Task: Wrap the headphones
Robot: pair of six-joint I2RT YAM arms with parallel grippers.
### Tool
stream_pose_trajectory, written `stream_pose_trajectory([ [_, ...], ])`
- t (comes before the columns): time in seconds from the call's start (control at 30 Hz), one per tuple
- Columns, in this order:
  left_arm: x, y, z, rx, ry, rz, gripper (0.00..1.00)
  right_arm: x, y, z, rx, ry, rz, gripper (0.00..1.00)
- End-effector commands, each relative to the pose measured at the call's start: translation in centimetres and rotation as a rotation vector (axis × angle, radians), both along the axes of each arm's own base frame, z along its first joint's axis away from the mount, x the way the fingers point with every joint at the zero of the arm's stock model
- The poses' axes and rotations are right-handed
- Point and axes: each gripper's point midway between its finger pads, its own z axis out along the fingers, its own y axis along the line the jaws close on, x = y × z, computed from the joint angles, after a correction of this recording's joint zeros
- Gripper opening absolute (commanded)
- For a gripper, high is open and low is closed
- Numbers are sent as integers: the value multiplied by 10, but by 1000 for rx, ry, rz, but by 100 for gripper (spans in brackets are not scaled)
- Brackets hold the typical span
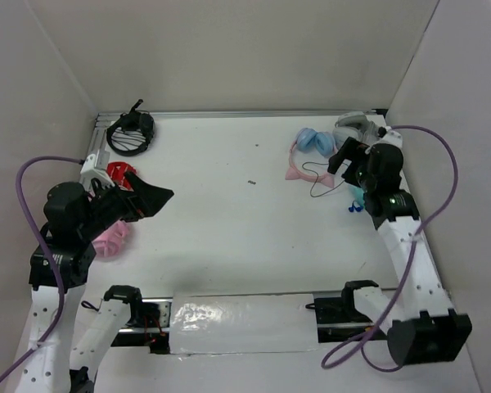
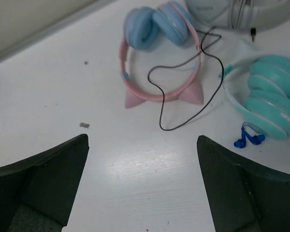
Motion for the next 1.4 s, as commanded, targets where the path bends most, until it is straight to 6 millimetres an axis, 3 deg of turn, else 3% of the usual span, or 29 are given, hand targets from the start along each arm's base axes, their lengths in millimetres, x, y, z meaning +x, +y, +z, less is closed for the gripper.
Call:
stream_pose_trajectory([
  [0.0,5,-5,9,-26,-28,-26,99,32,-6,-31,-32,139,-26,100],
  [0.03,5,-5,8,-25,-25,-26,99,34,-6,-26,-27,127,-29,100],
  [0.07,8,-6,5,-25,-10,-30,99,43,-6,-48,-30,198,-29,99],
  [0.13,10,-7,0,-19,11,-36,99,58,-15,-56,-52,228,-83,98],
  [0.17,13,-7,-2,-17,27,-36,99,67,-20,-78,-79,293,-101,97],
  [0.2,14,-7,-4,-17,35,-38,99,72,-23,-87,-95,324,-110,97],
  [0.23,16,-7,-5,-16,42,-38,99,82,-25,-83,-108,322,-124,97],
  [0.27,17,-8,-7,-14,47,-43,99,89,-28,-103,-126,379,-135,96],
  [0.3,18,-8,-6,-14,45,-43,99,95,-33,-111,-161,401,-143,95],
  [0.33,19,-9,-6,-12,42,-50,99,106,-34,-105,-173,395,-144,94],
  [0.37,19,-9,-7,-10,38,-55,99,114,-35,-124,-189,443,-137,93],
  [0.4,20,-8,-7,-8,35,-49,99,124,-36,-120,-201,435,-140,93],
  [0.43,21,-7,-8,-10,36,-42,99,131,-38,-136,-214,469,-142,92],
  [0.47,21,-7,-7,-11,31,-37,99,136,-40,-140,-225,476,-150,91],
  [0.5,21,-7,-7,-10,25,-34,99,144,-42,-124,-231,443,-161,91],
  [0.53,21,-7,-8,-11,27,-34,99,149,-44,-154,-246,512,-164,89],
  [0.57,21,-7,-8,-11,26,-34,99,154,-44,-146,-249,495,-169,89],
  [0.63,21,-6,-8,-12,22,-30,99,166,-50,-168,-274,538,-194,88],
  [0.83,25,-4,-10,-14,30,-14,99,192,-48,-193,-273,568,-161,87],
  [1.03,30,-5,-11,-11,45,-17,99,195,-44,-210,-253,572,-126,66],
  [1.1,33,-5,-13,-9,52,-18,99,187,-41,-215,-235,584,-91,62],
  [1.13,34,-5,-13,-9,53,-16,99,191,-38,-212,-222,551,-72,46],
  [1.2,35,-6,-14,-12,57,-25,99,187,-33,-210,-200,532,-24,30],
  [1.23,36,-7,-13,-13,54,-28,99,186,-33,-206,-196,522,-19,25],
  [1.3,37,-9,-14,-15,52,-48,99,182,-24,-192,-175,482,22,2],
  [1.37,38,-15,-16,-23,52,-87,99,178,-13,-161,-142,402,68,0],
])
